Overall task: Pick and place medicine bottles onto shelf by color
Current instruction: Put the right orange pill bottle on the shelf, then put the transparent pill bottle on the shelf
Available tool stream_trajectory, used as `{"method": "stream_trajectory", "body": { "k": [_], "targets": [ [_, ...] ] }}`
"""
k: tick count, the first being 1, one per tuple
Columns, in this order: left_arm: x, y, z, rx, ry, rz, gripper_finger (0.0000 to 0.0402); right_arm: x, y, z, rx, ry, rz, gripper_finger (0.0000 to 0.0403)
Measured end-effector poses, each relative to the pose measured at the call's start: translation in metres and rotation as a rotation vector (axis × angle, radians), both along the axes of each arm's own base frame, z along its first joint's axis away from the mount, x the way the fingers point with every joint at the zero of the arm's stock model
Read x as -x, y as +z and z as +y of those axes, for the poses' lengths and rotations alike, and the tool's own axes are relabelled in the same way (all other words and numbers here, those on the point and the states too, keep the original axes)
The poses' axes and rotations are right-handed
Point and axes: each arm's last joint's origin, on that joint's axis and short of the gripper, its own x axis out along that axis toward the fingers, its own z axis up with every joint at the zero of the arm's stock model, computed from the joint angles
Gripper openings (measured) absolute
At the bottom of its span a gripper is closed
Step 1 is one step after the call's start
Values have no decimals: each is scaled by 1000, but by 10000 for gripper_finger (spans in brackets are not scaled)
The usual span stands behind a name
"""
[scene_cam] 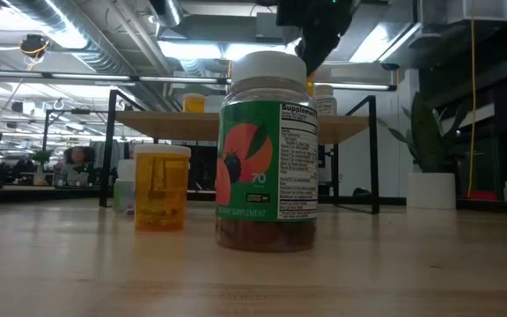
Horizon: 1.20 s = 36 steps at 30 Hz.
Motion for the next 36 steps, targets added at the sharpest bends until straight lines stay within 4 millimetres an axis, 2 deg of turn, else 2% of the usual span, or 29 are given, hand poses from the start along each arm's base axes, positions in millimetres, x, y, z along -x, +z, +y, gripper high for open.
{"method": "stream_trajectory", "body": {
  "k": [8,15,23,26,30,36],
  "targets": [
    [0,0,1,-20,7,-2,260,2,-1,-12,-35,-36,-12,221],
    [0,0,1,-21,8,-3,260,3,-1,-14,-48,-43,-19,241],
    [0,0,1,-21,8,-3,260,-1,2,-15,-36,-39,-62,245],
    [0,0,1,-21,8,-2,260,-2,16,-15,-24,-36,-106,246],
    [0,0,1,-21,8,-2,260,5,48,-13,-11,-34,-153,246],
    [0,0,1,-21,8,-2,260,37,98,-4,-45,-80,-117,244]
  ]
}}
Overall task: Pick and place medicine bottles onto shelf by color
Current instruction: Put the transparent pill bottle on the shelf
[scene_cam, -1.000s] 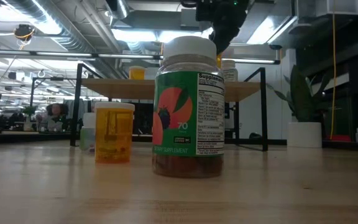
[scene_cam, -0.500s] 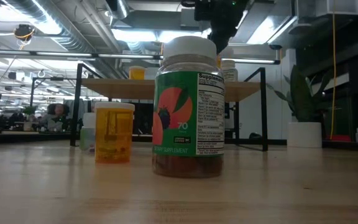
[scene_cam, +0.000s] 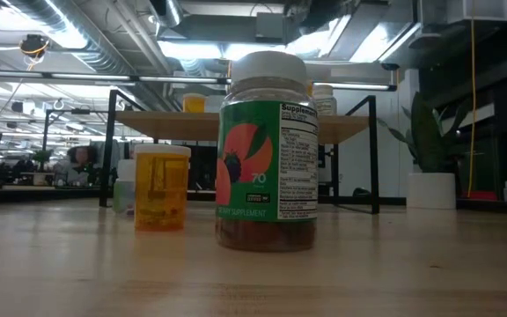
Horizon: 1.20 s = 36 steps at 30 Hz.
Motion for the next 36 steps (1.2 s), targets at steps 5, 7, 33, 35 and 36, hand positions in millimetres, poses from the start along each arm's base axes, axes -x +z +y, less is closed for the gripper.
{"method": "stream_trajectory", "body": {
  "k": [5,7,33,35,36],
  "targets": [
    [0,0,0,7,18,-6,260,29,35,8,-47,-83,-33,237],
    [0,0,0,19,43,-14,260,40,47,11,-48,-100,-91,235],
    [7,-139,-77,-35,227,123,260,177,20,47,-90,-174,-160,232],
    [7,-148,-76,-53,231,112,260,175,9,47,-96,-182,-156,232],
    [6,-153,-76,-55,225,108,260,174,4,46,-99,-185,-150,232]
  ]
}}
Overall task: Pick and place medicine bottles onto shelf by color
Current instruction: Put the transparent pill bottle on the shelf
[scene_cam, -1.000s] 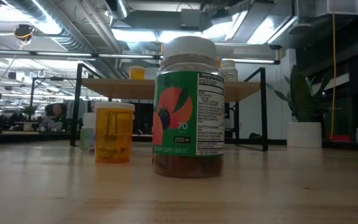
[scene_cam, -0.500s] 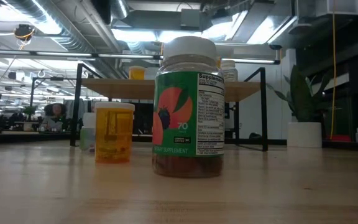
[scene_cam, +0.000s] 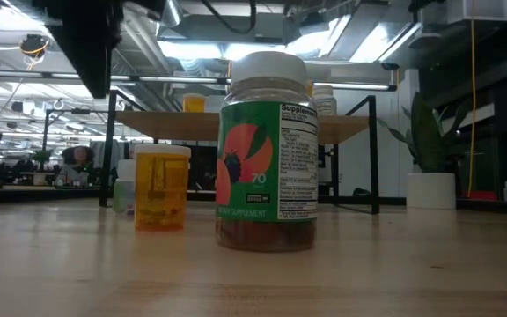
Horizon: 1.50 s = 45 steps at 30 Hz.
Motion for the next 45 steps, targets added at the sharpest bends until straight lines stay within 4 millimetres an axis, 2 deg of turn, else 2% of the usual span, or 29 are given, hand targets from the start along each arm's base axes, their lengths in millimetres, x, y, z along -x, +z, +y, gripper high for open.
{"method": "stream_trajectory", "body": {
  "k": [7,11,13,16,19,23,27,32,38,45],
  "targets": [
    [-7,-31,-4,47,-184,-23,260,-11,-33,-3,-29,-13,65,232],
    [-5,-33,4,80,-218,57,263,-15,-45,-4,-38,-14,101,232],
    [-1,-26,11,87,-237,77,263,-17,-48,-4,-40,-14,105,232],
    [7,-9,22,94,-263,21,260,-19,-50,-5,-38,-14,98,232],
    [13,-1,35,133,-287,-109,260,-20,-50,-5,-37,-11,88,232],
    [12,-6,39,237,-320,-359,262,-20,-49,-5,-37,-10,82,232],
    [12,-16,38,278,-269,-461,260,-20,-50,-5,-37,-8,83,232],
    [11,-30,36,321,-220,-418,259,-20,-49,-5,-36,-7,82,232],
    [7,-54,37,234,-178,-327,259,-20,-49,-5,-36,-7,81,232],
    [1,-67,38,170,-158,-288,259,-20,-49,-5,-36,-7,80,232]
  ]
}}
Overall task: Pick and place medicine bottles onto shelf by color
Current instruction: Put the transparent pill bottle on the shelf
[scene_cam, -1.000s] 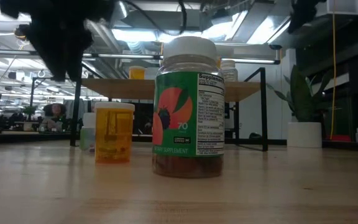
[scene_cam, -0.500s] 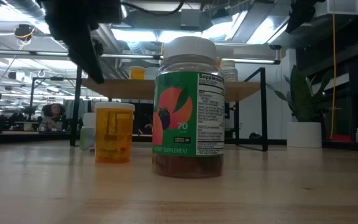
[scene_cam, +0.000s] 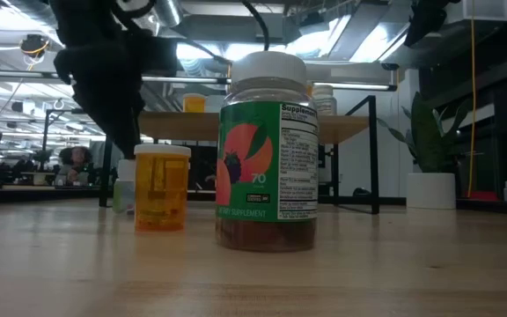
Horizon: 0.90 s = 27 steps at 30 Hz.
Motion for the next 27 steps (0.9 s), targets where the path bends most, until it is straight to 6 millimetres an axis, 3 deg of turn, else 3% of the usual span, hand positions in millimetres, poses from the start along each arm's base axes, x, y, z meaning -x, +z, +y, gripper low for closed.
{"method": "stream_trajectory", "body": {
  "k": [9,13,17,23,27],
  "targets": [
    [-9,-27,-2,-38,8,94,259,0,0,0,0,0,0,232],
    [-10,-29,-2,-36,16,92,253,0,0,0,0,0,0,232],
    [-10,-28,-2,-34,22,84,216,0,0,0,0,0,0,232],
    [-11,-27,-3,-1,14,86,125,0,0,0,0,0,0,232],
    [-12,-16,-6,53,13,94,120,0,0,0,0,0,1,232]
  ]
}}
